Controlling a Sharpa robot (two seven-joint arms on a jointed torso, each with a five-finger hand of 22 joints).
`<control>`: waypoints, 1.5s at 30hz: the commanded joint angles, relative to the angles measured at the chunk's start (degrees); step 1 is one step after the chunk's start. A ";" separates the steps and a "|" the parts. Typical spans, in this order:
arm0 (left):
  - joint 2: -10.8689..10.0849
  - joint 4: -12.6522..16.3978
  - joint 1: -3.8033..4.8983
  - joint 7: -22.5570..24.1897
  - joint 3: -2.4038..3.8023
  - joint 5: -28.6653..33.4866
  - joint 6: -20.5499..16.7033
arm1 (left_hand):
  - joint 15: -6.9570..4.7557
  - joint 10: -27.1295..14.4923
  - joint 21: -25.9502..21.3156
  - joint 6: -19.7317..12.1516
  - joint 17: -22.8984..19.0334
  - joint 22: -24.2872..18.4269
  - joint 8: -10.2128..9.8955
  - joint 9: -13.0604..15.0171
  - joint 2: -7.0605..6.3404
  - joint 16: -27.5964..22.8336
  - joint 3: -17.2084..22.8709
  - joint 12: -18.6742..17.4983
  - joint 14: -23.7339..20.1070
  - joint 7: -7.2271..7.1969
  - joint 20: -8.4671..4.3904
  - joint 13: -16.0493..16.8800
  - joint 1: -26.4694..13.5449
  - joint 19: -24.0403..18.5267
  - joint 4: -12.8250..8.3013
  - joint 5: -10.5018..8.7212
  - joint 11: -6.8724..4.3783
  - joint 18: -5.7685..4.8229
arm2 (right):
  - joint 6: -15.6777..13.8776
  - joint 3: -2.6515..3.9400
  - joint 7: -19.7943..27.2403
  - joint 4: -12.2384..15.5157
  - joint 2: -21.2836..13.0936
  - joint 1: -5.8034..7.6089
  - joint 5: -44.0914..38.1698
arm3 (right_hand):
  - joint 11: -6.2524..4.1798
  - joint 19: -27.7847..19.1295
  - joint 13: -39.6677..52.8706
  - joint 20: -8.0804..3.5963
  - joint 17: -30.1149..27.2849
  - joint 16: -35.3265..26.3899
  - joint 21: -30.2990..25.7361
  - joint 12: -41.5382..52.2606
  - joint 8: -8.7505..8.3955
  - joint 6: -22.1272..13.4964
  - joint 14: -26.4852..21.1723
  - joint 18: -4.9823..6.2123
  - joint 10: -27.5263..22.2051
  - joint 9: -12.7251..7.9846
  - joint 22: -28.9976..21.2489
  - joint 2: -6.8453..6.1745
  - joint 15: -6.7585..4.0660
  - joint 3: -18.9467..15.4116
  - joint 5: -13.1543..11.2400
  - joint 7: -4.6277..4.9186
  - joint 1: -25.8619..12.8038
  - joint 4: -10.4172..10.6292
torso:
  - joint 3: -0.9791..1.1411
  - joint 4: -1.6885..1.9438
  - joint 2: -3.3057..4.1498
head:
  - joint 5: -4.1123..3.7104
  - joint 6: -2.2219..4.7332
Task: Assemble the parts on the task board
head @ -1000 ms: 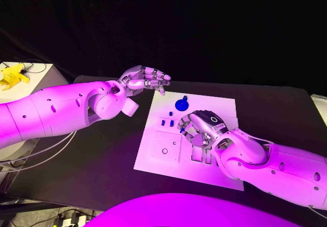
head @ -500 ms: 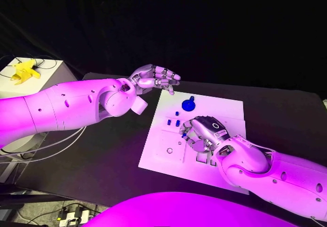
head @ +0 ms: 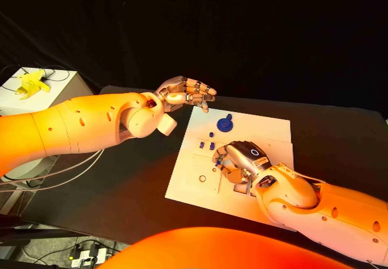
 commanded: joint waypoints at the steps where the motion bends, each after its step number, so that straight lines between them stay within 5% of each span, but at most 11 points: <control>1: 0.14 -0.05 0.03 0.19 0.04 -0.15 0.01 | -0.04 0.05 -0.22 -0.14 -0.06 -0.05 -0.14 -0.08 -0.16 -0.25 -0.13 -0.22 0.39 0.42 -0.03 0.05 0.56 0.31 -0.05 -0.13 0.14 0.68 | 1.10 -0.03 0.00 0.22 0.11 -0.11 -1.07 | -2.50 0.04 1.95 -0.11 -0.09 0.07 -0.27 0.33 -0.33 0.40 2.46 -0.84 2.75 0.08 3.77 0.89 -0.43 0.40 0.08 0.12 0.16 -0.19 | -0.02 0.02 -0.02 | 0.02 0.01; 45: 0.21 -0.54 0.02 -0.08 0.04 -0.33 0.44 | -0.04 0.05 -0.22 -0.14 -0.06 -0.05 -0.14 -0.08 -0.16 -0.25 -0.13 -0.22 0.39 0.42 -0.03 0.05 0.56 0.31 -0.05 -0.13 0.14 0.68 | 2.43 -0.25 -0.83 -0.64 1.05 -1.31 -1.66 | -2.47 0.04 1.98 -0.10 -0.28 -0.04 -0.21 0.28 -0.39 0.40 2.43 -0.85 2.76 0.08 3.86 0.90 -0.41 0.49 -0.04 0.16 0.06 -0.32 | -0.01 -0.02 -0.08 | 0.17 0.01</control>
